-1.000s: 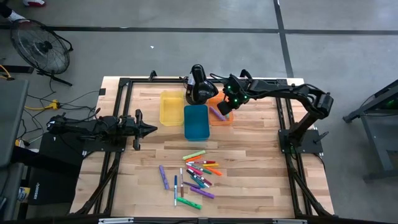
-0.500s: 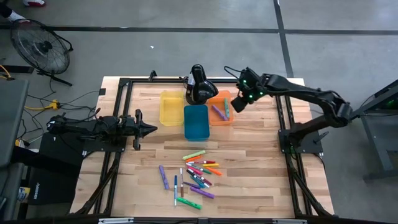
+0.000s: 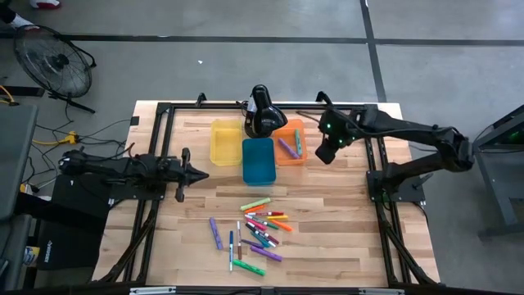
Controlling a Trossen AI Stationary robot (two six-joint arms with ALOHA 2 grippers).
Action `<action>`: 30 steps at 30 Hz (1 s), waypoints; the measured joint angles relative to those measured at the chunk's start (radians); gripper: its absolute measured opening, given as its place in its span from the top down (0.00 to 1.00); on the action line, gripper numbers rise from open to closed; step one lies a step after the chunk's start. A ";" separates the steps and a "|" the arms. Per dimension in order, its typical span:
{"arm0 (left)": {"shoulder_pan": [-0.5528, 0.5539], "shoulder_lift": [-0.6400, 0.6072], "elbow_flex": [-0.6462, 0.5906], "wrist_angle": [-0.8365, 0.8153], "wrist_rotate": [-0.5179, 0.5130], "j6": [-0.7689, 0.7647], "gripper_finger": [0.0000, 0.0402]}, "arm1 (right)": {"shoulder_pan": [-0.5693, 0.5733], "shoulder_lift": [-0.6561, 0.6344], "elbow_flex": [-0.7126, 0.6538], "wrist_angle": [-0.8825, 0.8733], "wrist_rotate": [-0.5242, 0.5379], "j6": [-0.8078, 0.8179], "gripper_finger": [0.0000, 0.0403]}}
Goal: Pick & Place Markers
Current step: Put the violet highlighter into the orange bin
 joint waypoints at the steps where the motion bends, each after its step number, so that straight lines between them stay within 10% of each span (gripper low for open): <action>1: 0.000 0.015 0.000 0.000 0.004 0.002 1.00 | 0.017 0.000 0.000 0.000 0.005 0.001 0.79; 18: 0.000 0.467 0.183 -0.121 0.276 0.139 0.98 | 0.228 0.000 0.000 0.008 0.114 0.023 0.79; 30: -0.033 0.699 0.307 -0.191 0.437 0.152 0.57 | 0.270 0.000 0.000 0.008 0.115 0.026 0.79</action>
